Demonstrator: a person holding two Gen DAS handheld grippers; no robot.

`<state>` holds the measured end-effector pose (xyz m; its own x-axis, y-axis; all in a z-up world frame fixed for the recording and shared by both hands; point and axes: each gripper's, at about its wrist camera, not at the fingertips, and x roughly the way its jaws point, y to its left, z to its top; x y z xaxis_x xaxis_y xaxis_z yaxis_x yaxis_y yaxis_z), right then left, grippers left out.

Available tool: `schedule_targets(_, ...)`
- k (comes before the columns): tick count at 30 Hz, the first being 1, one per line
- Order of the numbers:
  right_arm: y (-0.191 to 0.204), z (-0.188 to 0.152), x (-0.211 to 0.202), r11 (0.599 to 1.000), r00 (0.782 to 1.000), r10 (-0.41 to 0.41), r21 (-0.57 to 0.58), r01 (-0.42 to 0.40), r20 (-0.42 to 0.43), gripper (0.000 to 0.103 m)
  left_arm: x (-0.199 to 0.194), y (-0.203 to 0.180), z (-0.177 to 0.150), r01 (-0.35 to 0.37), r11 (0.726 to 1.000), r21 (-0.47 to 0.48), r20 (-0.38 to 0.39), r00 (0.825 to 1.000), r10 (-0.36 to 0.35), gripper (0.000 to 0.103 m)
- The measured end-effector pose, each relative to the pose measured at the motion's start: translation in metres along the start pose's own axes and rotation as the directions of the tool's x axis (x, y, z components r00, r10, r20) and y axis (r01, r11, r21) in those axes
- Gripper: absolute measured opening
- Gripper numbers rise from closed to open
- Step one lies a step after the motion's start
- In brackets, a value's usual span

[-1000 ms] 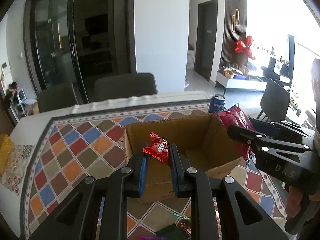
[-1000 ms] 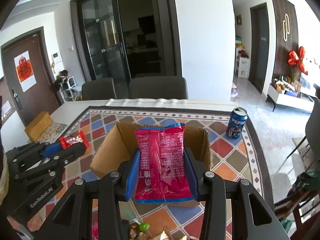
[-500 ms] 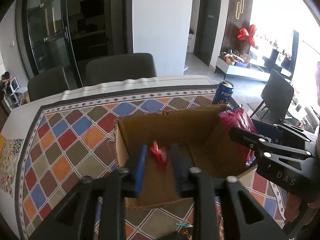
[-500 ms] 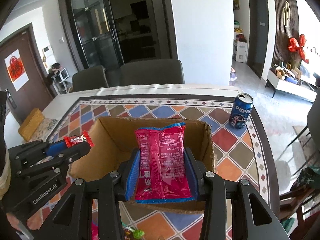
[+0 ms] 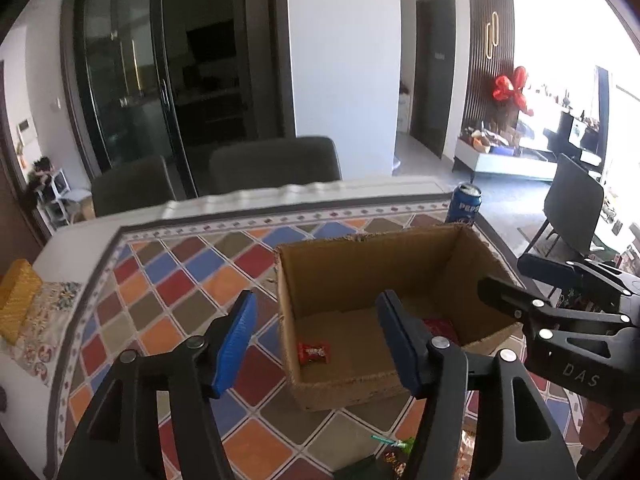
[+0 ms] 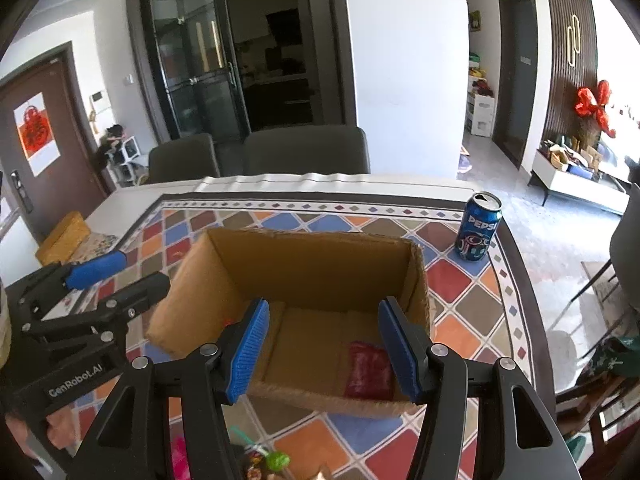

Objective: Organize snacks
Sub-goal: 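Open both tools to drop the wafer pack and candy into the box, then move both tools back toward the snack pile beside the box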

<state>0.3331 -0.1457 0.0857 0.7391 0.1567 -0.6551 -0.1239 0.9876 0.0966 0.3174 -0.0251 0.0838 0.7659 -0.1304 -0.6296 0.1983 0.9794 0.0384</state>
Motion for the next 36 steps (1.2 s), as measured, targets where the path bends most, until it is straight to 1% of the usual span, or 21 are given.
schedule_targets(8, 0.017, -0.017, -0.034, 0.999, 0.998, 0.025, -0.028, -0.024, 0.061, 0.058, -0.046, 0.002, -0.014, -0.051, 0.999, 0.011, 0.107, 0.993, 0.05, 0.07)
schedule_targets(17, 0.033, -0.04, -0.06, 0.997, 0.993, 0.05, -0.058, -0.044, 0.108, 0.058, -0.078, 0.008, -0.039, -0.056, 0.998, -0.003, 0.125, 0.991, 0.056, 0.073)
schedule_targets(24, 0.045, -0.061, -0.072, 0.995, 0.99, 0.066, -0.08, -0.056, 0.122, 0.058, -0.089, 0.012, -0.062, -0.037, 0.999, -0.011, 0.104, 0.994, 0.038, 0.075)
schedule_targets(29, 0.052, -0.077, -0.075, 0.994, 0.99, 0.073, -0.094, -0.062, 0.118, 0.058, -0.089, 0.017, -0.083, -0.029, 0.999, -0.014, 0.07, 0.997, 0.03, 0.076)
schedule_targets(36, 0.059, -0.102, -0.065, 0.989, 0.994, 0.095, -0.122, -0.087, 0.057, 0.058, -0.08, 0.02, -0.113, -0.019, 0.999, -0.026, 0.002, 1.0, 0.019, 0.076)
